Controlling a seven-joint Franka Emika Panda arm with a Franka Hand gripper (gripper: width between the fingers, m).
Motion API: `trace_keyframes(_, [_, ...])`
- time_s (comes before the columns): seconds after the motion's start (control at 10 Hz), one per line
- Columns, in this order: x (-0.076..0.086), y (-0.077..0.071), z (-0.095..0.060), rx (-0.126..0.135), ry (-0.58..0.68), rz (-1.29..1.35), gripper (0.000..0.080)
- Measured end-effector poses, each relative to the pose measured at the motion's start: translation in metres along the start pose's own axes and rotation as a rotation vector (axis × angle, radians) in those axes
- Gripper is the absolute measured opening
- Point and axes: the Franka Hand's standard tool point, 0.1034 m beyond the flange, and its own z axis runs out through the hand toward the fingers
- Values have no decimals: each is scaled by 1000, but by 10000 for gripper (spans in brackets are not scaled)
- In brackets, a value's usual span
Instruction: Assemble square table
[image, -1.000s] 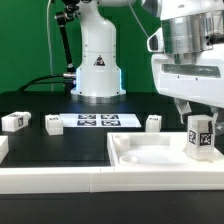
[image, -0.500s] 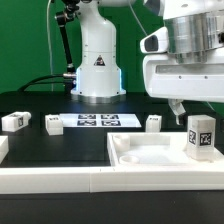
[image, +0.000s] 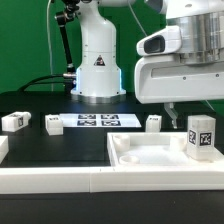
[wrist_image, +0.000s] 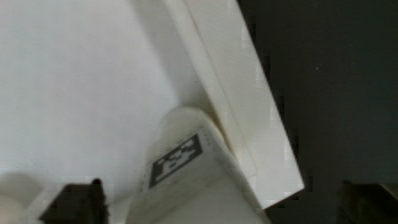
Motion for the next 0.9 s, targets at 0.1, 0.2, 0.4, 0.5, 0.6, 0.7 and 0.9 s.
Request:
trace_keyframes(0.1, [0,1,0,-1,-4,-99,649])
trace_keyframes(0.2, [-1,1,0,-9,-2,-173,649])
trace_keyframes(0.4, [0,1,1,-20,1,-342,649])
trace_keyframes(0.5, [0,2,1,-21,0,-405,649])
trace_keyframes(0.6, [0,3,1,-21,0,-440,649])
trace_keyframes(0.7, [0,3,1,-21,0,-440,649])
trace_keyframes(0.9, [0,3,1,-21,0,-439,382])
